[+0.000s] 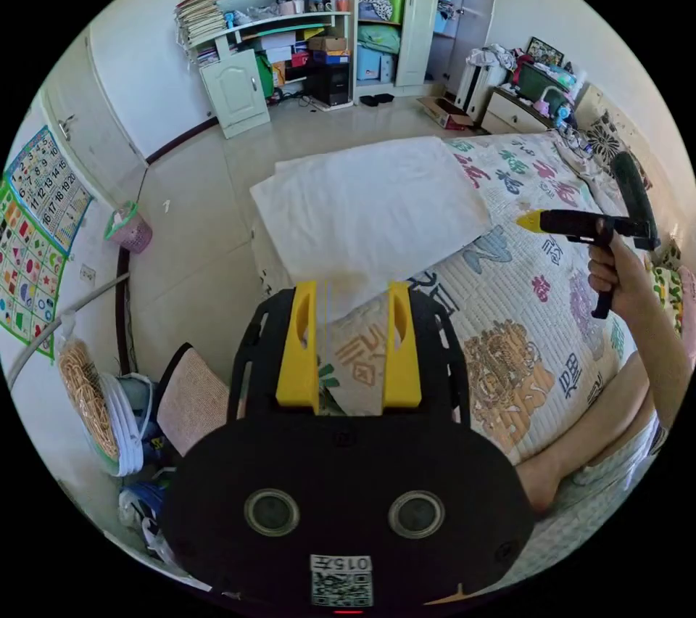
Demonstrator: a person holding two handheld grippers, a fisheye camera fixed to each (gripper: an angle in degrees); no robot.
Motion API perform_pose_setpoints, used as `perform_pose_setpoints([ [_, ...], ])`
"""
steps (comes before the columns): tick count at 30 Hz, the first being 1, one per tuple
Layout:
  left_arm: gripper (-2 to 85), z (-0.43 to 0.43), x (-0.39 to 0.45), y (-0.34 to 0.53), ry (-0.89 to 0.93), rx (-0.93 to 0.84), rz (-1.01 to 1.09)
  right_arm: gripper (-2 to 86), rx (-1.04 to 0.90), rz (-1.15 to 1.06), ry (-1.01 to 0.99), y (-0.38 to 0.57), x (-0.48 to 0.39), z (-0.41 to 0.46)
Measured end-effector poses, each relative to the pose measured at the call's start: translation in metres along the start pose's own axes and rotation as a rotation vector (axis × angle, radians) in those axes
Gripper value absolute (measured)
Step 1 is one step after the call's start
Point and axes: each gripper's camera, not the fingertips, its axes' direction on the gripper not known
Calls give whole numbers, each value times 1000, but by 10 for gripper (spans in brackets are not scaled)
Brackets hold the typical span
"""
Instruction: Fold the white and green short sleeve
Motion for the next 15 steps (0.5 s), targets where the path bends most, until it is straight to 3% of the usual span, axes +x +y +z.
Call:
perform_pose_setpoints([
  [6, 65, 13, -25, 5, -13, 12, 34, 49, -44, 98, -98, -39, 22, 56],
  [10, 7, -26, -43, 18, 125, 135, 49, 19, 52, -3, -167, -30, 17, 27],
  [15, -2, -93, -42, 21, 364, 318, 124, 11, 204, -181, -78, -9, -8, -46],
])
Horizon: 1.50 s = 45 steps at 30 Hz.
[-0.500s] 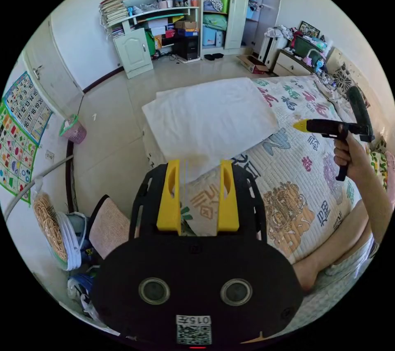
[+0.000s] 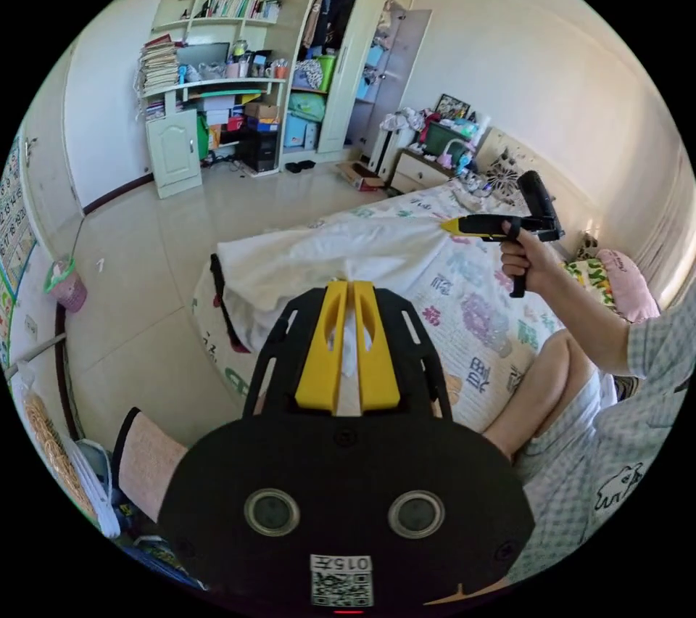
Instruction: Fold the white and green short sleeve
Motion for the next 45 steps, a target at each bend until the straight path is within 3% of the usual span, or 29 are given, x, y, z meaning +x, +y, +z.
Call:
perform_pose_setpoints([
  [3, -3, -28, 24, -17, 137, 97, 70, 11, 105, -61, -21, 15, -11, -54],
  [8, -2, -28, 55, -42, 442, 165, 131, 23, 222, -123, 231, 45, -15, -116],
  [11, -2, -6, 58, -52, 505, 164, 74, 62, 211, -56, 330, 58, 14, -117],
  [15, -3, 26, 39, -60, 462, 164, -78, 87, 115, -3, 323, 88, 50, -89],
  [18, -3, 52, 9, -73, 378, 148, -194, 83, -46, -44, 186, 103, 70, -46],
  [20, -1, 73, -13, -87, 326, 139, -243, 89, -256, -93, 73, 100, 76, 4],
  [25, 20, 112, -44, -103, 194, 63, -344, 100, -595, -102, 160, 85, 101, 90],
  [27, 58, 115, -49, -98, 267, 85, -357, 72, -616, -101, 223, 80, 113, 99],
  [30, 86, 107, -35, -86, 344, 69, -245, 35, -478, -24, 254, 79, 130, 82],
  [34, 91, 126, 19, -58, 279, -207, 25, 42, -321, 14, 351, 81, 137, 43],
  [37, 109, 156, 47, -38, 225, -314, 84, 70, -303, -63, 238, 85, 117, 40],
  [41, 108, 199, 47, -27, 202, -367, -62, 100, -490, -311, 328, 96, 62, 80],
  [45, 78, 221, 42, -24, 222, -442, -146, 96, -696, -384, 474, 112, 48, 120],
])
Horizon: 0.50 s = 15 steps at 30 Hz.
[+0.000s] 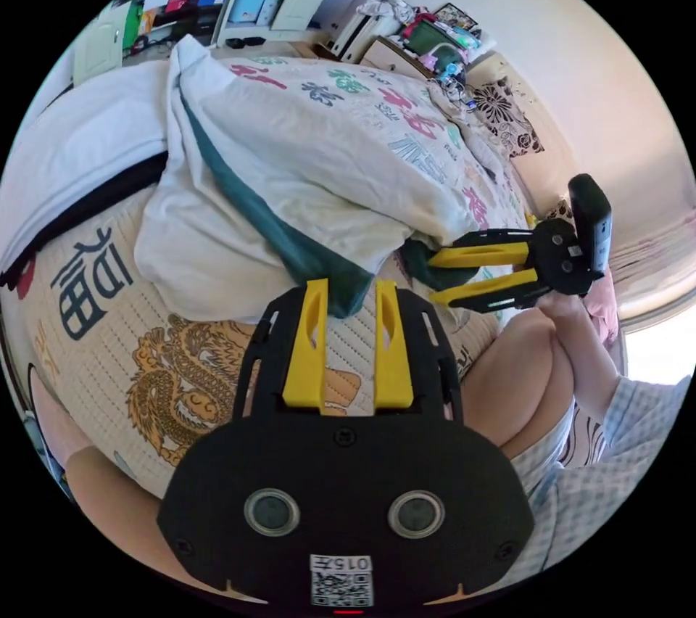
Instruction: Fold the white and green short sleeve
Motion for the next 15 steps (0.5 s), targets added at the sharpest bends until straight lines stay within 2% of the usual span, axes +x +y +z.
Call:
perform_pose_setpoints([
  [3, 20, -13, -11, 2, 90, 44, -61, 57, 13, 37, -9, 6, -1, -11],
  [6, 3, -45, -14, 10, 148, 144, -91, 27, 131, 168, -165, 38, 11, -40],
  [10, -2, -98, -2, 20, 247, 288, -36, 11, 427, 423, -277, 112, 25, -95],
  [15, -4, -155, 26, 30, 363, 460, 55, 2, 705, 460, -362, 185, -4, -152],
])
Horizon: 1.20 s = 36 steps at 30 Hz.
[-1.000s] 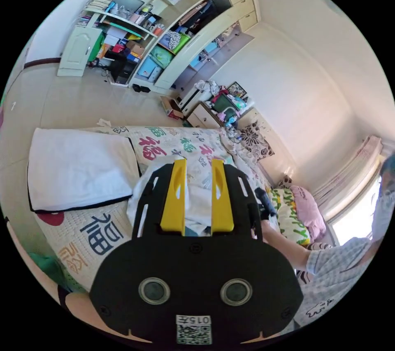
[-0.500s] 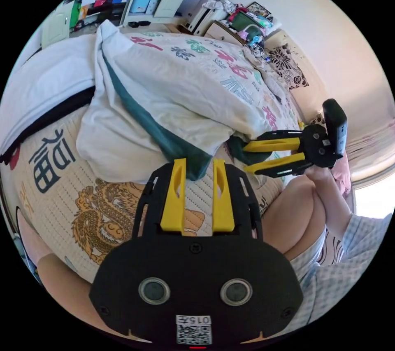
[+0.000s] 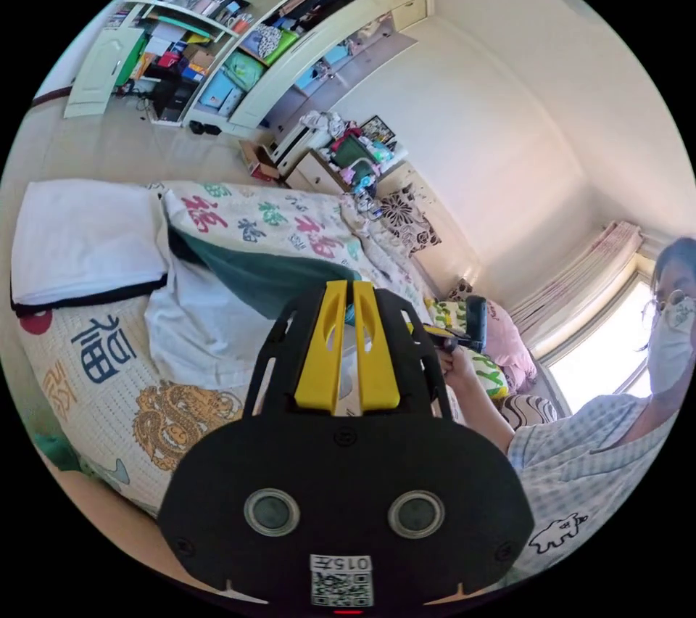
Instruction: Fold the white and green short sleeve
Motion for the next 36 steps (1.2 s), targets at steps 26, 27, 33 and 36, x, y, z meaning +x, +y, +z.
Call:
perform_pose_setpoints([
  [26, -4, -118, 168, 57, 180, 272, 238, -6, 613, -44, 370, 83, -225, -256],
  [27, -4, -124, 174, 58, 191, 302, 247, -6, 661, -54, 373, 83, -234, -264],
  [33, -4, -183, 273, 56, 253, 612, 455, -6, 1128, -198, 532, 93, -346, -349],
  [36, -4, -208, 315, 53, 346, 729, 557, -7, 1302, -289, 596, 103, -390, -390],
])
